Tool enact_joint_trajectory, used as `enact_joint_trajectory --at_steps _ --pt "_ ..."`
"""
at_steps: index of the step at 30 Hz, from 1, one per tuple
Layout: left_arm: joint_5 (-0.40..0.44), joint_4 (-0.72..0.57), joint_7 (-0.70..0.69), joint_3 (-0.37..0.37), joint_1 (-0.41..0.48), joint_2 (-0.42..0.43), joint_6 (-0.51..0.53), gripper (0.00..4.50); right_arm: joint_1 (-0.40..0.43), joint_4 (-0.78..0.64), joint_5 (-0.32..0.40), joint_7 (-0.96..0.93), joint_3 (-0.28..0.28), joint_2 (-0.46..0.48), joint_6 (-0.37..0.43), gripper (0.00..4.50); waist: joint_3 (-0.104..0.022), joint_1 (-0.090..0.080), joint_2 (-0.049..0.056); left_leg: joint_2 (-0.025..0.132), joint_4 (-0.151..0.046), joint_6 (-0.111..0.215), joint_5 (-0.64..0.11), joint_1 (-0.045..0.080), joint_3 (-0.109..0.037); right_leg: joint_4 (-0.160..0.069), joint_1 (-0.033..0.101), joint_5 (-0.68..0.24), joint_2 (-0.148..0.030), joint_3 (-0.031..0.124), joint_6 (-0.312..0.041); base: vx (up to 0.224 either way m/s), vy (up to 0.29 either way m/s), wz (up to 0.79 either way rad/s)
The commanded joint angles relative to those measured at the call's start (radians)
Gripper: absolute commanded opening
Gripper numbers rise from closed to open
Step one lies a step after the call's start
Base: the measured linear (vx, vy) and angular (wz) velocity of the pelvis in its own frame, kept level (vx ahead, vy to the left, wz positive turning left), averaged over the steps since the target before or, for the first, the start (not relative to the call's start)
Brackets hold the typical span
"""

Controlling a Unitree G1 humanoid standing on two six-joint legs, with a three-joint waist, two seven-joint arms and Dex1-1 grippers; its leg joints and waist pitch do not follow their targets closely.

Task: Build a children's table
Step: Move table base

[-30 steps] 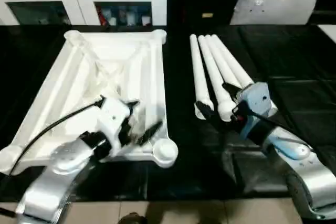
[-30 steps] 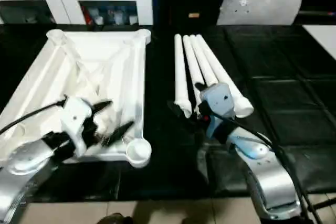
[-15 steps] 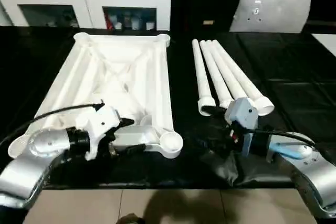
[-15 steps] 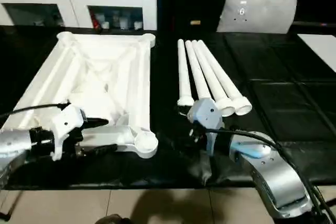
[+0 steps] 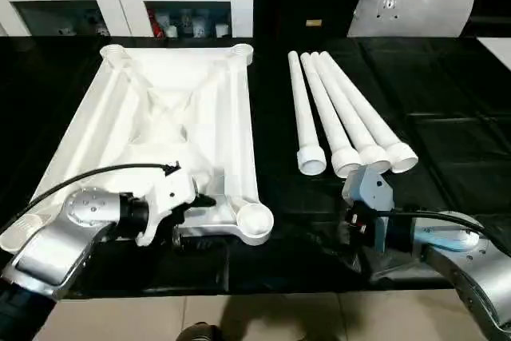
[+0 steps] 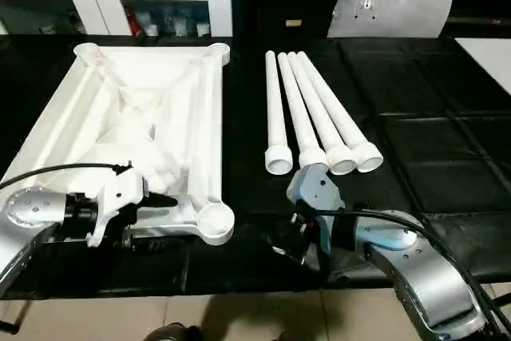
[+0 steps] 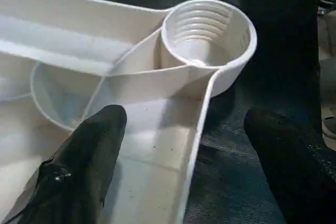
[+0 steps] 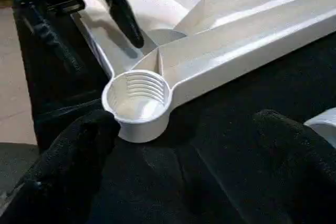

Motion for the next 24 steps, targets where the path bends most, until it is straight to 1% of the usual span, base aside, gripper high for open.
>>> enact_joint_trajectory --at_steps 1,3,4,5,6,7,8,9,11,12,13,14,15,16,17,18,20,21,23,24 --pt "0.009 -0.021 -0.091 -0.007 -0.008 0.009 -0.065 3.92 0.008 -0.026 0.017 0.018 0.007 -0.013 0.017 4.5 -0.041 0.004 0.005 0.08 -0.091 0.048 -0.209 0.033 -0.029 -0.075 0.015 0.041 -0.08 0.033 -0.276 0.0 0.0 0.0" --pt "0.01 -0.016 -0.085 -0.003 -0.008 0.011 -0.067 3.92 0.023 -0.043 0.029 0.033 0.014 -0.022 0.026 4.5 -0.038 0.004 0.006 0.08 -0.092 0.048 -0.211 0.032 -0.028 -0.079 0.015 0.021 -0.082 0.035 -0.275 0.0 0.0 0.0" --pt "0.011 -0.013 -0.083 -0.005 -0.009 0.013 -0.067 3.92 0.027 -0.049 0.033 0.036 0.016 -0.026 0.031 4.5 -0.037 0.004 0.011 0.081 -0.092 0.046 -0.208 0.033 -0.029 -0.079 0.014 0.017 -0.082 0.035 -0.274 0.0 0.0 0.0" --pt "0.013 -0.011 -0.082 -0.006 -0.007 0.015 -0.068 3.92 0.032 -0.053 0.033 0.036 0.019 -0.027 0.033 4.5 -0.035 0.004 0.014 0.081 -0.094 0.044 -0.215 0.033 -0.03 -0.079 0.013 0.009 -0.081 0.035 -0.271 0.0 0.0 0.0" --pt "0.017 -0.006 -0.081 -0.009 -0.007 0.016 -0.072 3.92 0.034 -0.054 0.032 0.037 0.023 -0.027 0.031 4.5 -0.033 0.004 0.015 0.082 -0.096 0.04 -0.227 0.034 -0.029 -0.081 0.011 0.001 -0.08 0.035 -0.267 0.0 0.0 0.0" --pt "0.029 0.006 -0.08 -0.018 -0.008 0.016 -0.087 3.92 0.037 -0.053 0.021 0.037 0.032 -0.028 0.024 4.5 -0.034 0.003 0.013 0.082 -0.096 0.039 -0.224 0.033 -0.03 -0.081 0.013 0.005 -0.081 0.036 -0.267 0.0 0.0 0.0" --pt "0.029 0.007 -0.08 -0.019 -0.008 0.016 -0.089 3.92 0.037 -0.053 0.02 0.037 0.032 -0.028 0.023 4.5 -0.034 0.003 0.022 0.08 -0.095 0.038 -0.216 0.034 -0.029 -0.083 0.012 0.019 -0.081 0.036 -0.266 0.0 0.0 0.0" --pt "0.037 0.019 -0.079 -0.025 -0.01 0.013 -0.107 3.92 0.04 -0.053 0.014 0.037 0.038 -0.027 0.021 4.5 -0.036 0.004 0.025 0.08 -0.095 0.038 -0.207 0.033 -0.03 -0.081 0.014 0.034 -0.082 0.036 -0.267 0.0 0.0 0.0" --pt "0.041 0.033 -0.075 -0.028 -0.017 0.005 -0.119 3.92 0.042 -0.054 0.013 0.039 0.039 -0.025 0.023 4.5 -0.038 0.003 0.022 0.08 -0.093 0.054 -0.163 0.032 -0.03 -0.077 0.017 0.107 -0.081 0.034 -0.269 0.0 0.0 0.0" --pt "0.035 0.041 -0.081 -0.027 -0.02 -0.002 -0.13 3.92 0.045 -0.056 0.016 0.04 0.039 -0.025 0.028 4.5 -0.039 0.004 0.027 0.08 -0.091 0.061 -0.149 0.032 -0.029 -0.076 0.018 0.131 -0.082 0.033 -0.274 0.0 0.0 0.0" --pt "0.025 0.049 -0.087 -0.024 -0.022 -0.011 -0.143 3.92 0.048 -0.058 0.018 0.043 0.041 -0.026 0.029 4.5 -0.039 0.005 0.03 0.081 -0.09 0.064 -0.143 0.032 -0.029 -0.074 0.019 0.141 -0.083 0.032 -0.277 0.0 0.0 0.0" --pt "0.018 0.057 -0.099 -0.023 -0.02 -0.017 -0.163 3.92 0.051 -0.06 0.019 0.044 0.042 -0.027 0.028 4.5 -0.042 0.006 0.032 0.081 -0.087 0.072 -0.118 0.031 -0.029 -0.071 0.022 0.174 -0.084 0.032 -0.283 0.0 0.0 0.0" --pt "0.013 0.065 -0.112 -0.024 -0.018 -0.021 -0.183 3.92 0.052 -0.06 0.021 0.044 0.041 -0.028 0.028 4.5 -0.041 0.006 0.033 0.081 -0.087 0.077 -0.11 0.03 -0.028 -0.072 0.021 0.184 -0.083 0.031 -0.284 0.0 0.0 0.0" --pt "0.011 0.07 -0.119 -0.025 -0.017 -0.022 -0.194 3.92 0.053 -0.059 0.022 0.044 0.04 -0.029 0.027 4.5 -0.04 0.007 0.031 0.08 -0.086 0.084 -0.106 0.03 -0.027 -0.072 0.022 0.192 -0.083 0.031 -0.286 0.0 0.0 0.0" --pt "0.0 0.078 -0.13 -0.02 -0.01 -0.029 -0.216 3.92 0.053 -0.056 0.022 0.047 0.038 -0.031 0.024 4.5 -0.04 0.008 0.035 0.081 -0.087 0.085 -0.112 0.031 -0.027 -0.071 0.021 0.184 -0.084 0.03 -0.288 0.0 0.0 0.0" --pt "-0.012 0.087 -0.135 -0.012 -0.002 -0.039 -0.243 3.92 0.055 -0.053 0.02 0.048 0.037 -0.031 0.021 4.5 -0.039 0.008 0.037 0.082 -0.088 0.082 -0.129 0.032 -0.026 -0.073 0.021 0.165 -0.083 0.03 -0.291 0.0 0.0 0.0" --pt "-0.065 0.089 -0.144 0.018 0.019 -0.067 -0.253 3.92 0.057 -0.053 0.024 0.049 0.033 -0.031 0.021 4.5 -0.038 0.008 0.034 0.083 -0.09 0.078 -0.148 0.031 -0.026 -0.076 0.022 0.137 -0.085 0.031 -0.295 0.0 0.0 0.0" --pt "-0.083 0.09 -0.145 0.031 0.031 -0.076 -0.262 3.92 0.058 -0.056 0.027 0.049 0.032 -0.031 0.022 4.5 -0.038 0.008 0.035 0.083 -0.089 0.075 -0.15 0.031 -0.026 -0.074 0.022 0.131 -0.087 0.031 -0.298 0.0 0.0 0.0" --pt "-0.096 0.097 -0.149 0.042 0.058 -0.073 -0.286 3.92 0.059 -0.06 0.029 0.047 0.035 -0.029 0.024 4.5 -0.036 0.007 0.035 0.084 -0.091 0.074 -0.159 0.031 -0.026 -0.076 0.02 0.112 -0.086 0.032 -0.297 0.0 0.0 0.0" --pt "-0.113 0.102 -0.145 0.055 0.069 -0.081 -0.291 3.92 0.06 -0.059 0.027 0.047 0.037 -0.027 0.021 4.5 -0.037 0.005 0.033 0.084 -0.093 0.076 -0.167 0.03 -0.026 -0.078 0.02 0.093 -0.085 0.032 -0.29 0.0 0.0 0.0"
